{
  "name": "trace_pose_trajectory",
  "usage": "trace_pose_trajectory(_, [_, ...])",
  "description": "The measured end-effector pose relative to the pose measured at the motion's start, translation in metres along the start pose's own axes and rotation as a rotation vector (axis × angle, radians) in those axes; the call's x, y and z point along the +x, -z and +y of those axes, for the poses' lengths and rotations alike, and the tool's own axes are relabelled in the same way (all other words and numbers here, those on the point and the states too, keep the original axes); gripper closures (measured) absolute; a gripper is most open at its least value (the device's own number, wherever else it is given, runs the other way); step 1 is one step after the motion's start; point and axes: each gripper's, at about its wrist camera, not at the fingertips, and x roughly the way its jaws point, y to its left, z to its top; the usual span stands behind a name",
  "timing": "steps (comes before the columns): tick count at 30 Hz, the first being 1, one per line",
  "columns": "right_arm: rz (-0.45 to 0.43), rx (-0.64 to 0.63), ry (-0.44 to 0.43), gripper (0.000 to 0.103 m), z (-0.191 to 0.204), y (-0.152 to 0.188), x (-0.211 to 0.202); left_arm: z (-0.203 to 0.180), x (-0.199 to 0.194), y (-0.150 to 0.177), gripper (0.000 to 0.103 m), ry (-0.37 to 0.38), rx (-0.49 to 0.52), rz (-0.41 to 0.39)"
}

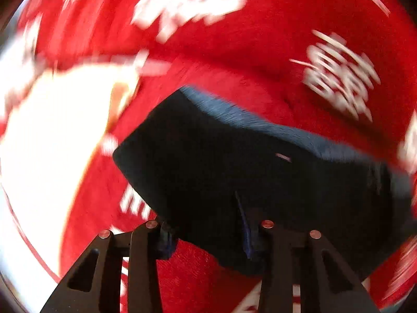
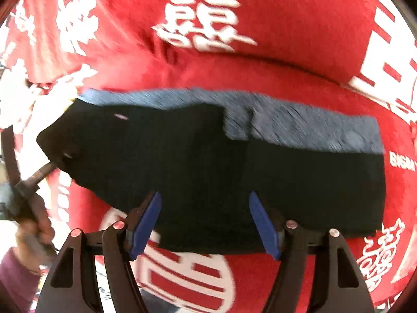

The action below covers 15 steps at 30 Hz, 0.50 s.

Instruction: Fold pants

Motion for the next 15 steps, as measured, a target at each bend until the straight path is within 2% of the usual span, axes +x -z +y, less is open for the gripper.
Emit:
trace_pose_trajectory(3, [0.028, -0.02, -0.131, 0.026, 0.019, -0.028, -0.005, -0.035, -0.009, 0.005, 0.064, -0.044, 0.169, -0.044])
trace_pose_trajectory(6, [0.078, -0.07, -0.255, 0.022, 0.056, -0.063, -0.001, -0.05, -0.014, 0.008, 0.064, -0.063, 0.246, -0.066])
trace_pose_trajectory(8, [0.167, -0.112, -0.336, 0.021, 0.088, -0.088, 0.011, -0.054, -0.015, 0.008, 0.064, -0.065, 0.26, -0.067])
trace_pose_trajectory(11, [0.249, -0.187, -0.385, 0.021, 0.133, -0.116, 0.025, -0.06, -0.009, 0.004, 0.064, -0.061, 0.261, -0.057])
trace_pose_trajectory(15, [0.339, -0.294, -0.38, 0.021, 0.186, -0.129, 0.047, -0.055, -0.013, 0.012, 0.064, -0.067, 0.281, -0.062])
